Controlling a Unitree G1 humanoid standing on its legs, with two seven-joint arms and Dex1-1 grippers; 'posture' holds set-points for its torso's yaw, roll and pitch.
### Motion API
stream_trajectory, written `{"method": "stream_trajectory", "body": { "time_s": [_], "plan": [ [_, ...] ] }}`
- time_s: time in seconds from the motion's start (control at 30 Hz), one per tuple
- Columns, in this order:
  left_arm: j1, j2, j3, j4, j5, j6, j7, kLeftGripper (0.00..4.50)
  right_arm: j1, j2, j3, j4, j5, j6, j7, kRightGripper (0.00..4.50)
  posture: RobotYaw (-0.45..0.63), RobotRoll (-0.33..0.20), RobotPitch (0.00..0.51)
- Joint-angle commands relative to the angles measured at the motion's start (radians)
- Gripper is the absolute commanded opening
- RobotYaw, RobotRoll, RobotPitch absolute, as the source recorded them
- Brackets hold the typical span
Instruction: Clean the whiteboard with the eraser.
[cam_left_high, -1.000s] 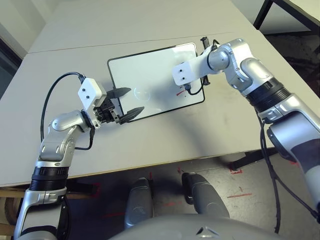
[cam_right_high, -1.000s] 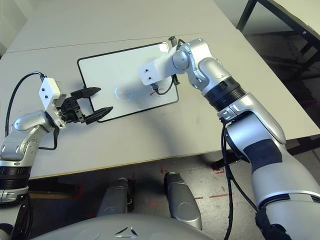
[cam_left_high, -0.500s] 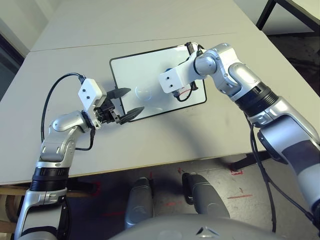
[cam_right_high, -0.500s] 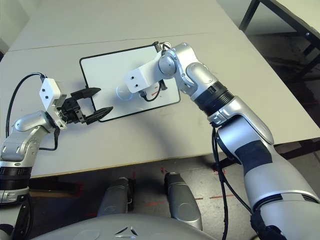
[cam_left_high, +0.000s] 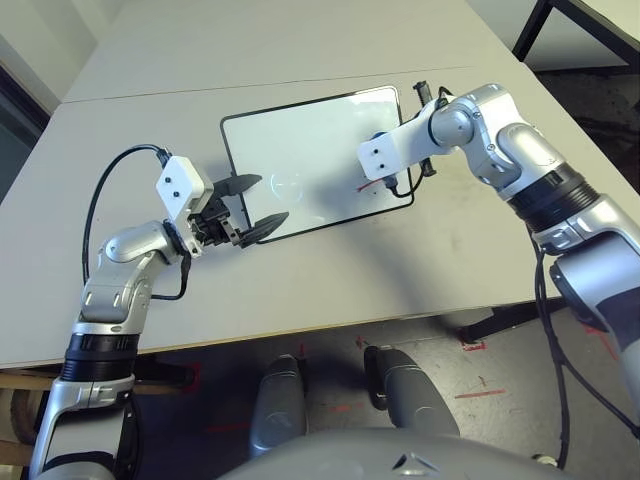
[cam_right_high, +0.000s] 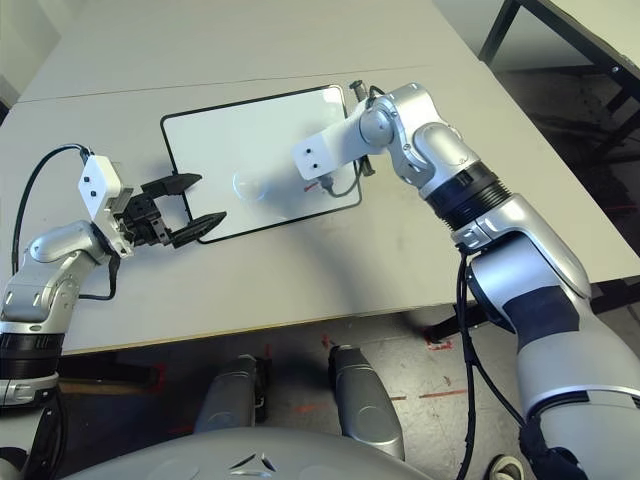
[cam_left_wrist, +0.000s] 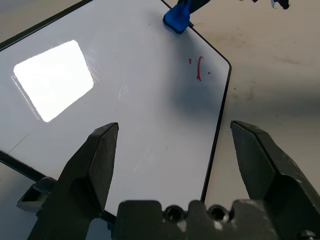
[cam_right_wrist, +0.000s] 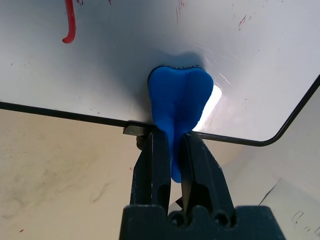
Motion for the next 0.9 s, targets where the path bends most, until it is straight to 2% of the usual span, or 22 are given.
{"method": "stream_trajectory", "body": {
  "time_s": [0.03,0.2,0.4,0.6,0.9],
  "plan": [
    [0.006,0.001,-0.012,0.013,0.015,-0.005,-0.012,4.50,0.010,-0.021,-0.030,-0.040,0.003,0.026,0.038,0.09,-0.10,0.000,0.123],
    [0.008,0.018,0.003,0.026,0.016,-0.008,-0.018,4.50,0.072,-0.071,-0.072,-0.234,0.031,0.070,0.135,0.09,-0.10,0.000,0.134],
    [0.015,0.032,0.008,0.017,0.008,-0.001,-0.028,4.50,0.149,-0.107,-0.099,-0.369,0.033,0.103,0.189,0.09,-0.10,0.000,0.142],
    [0.011,0.042,-0.008,0.020,0.016,0.002,-0.043,4.50,0.221,-0.082,-0.088,-0.390,-0.001,0.135,0.149,0.09,-0.11,0.000,0.145],
    [0.002,0.036,-0.017,0.020,0.019,0.002,-0.047,4.50,0.248,-0.038,-0.074,-0.357,-0.048,0.148,0.096,0.09,-0.11,0.000,0.144]
  ]
}}
